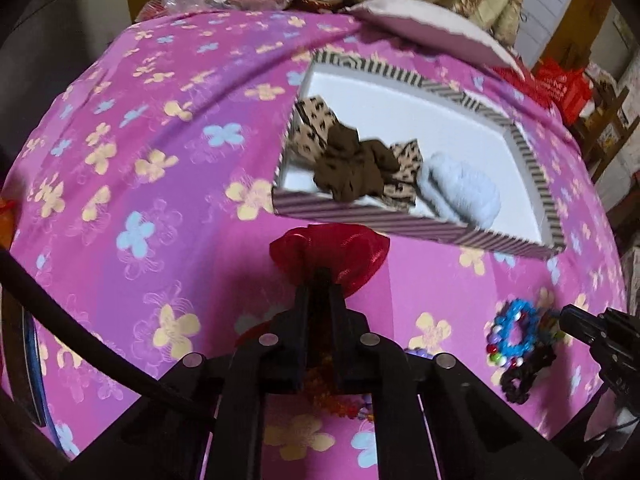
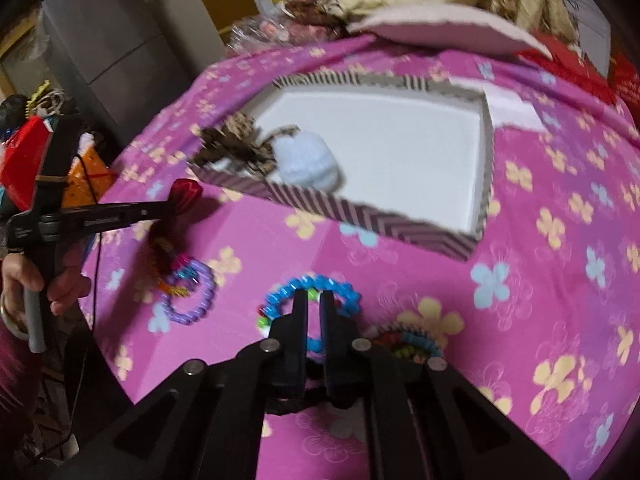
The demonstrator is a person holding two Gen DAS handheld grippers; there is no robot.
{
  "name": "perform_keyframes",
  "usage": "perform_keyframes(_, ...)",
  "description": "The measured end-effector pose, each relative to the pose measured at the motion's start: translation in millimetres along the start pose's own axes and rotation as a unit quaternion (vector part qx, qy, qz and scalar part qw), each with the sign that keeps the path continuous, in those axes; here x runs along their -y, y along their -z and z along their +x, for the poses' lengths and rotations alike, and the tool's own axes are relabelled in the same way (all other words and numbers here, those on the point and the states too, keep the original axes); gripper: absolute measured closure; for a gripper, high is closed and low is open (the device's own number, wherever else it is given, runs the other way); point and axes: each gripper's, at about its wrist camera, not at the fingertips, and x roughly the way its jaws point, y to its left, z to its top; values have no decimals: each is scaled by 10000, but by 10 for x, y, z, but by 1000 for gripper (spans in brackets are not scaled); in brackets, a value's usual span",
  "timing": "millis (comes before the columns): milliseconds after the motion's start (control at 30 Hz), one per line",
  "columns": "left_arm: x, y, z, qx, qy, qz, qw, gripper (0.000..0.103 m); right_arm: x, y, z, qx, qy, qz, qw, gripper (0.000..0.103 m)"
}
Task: Organize jewelry
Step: 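Grasp the blue bead bracelet with the right tool, then lower the red bow into the tray with the left tool while the right tool drops the blue bracelet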
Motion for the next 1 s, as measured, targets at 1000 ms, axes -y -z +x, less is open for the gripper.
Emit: perform_keyframes(1000,-205,-76,-743,865,845,-833,9892,75,-50,-47,-132,179,-268,-49,9995,94)
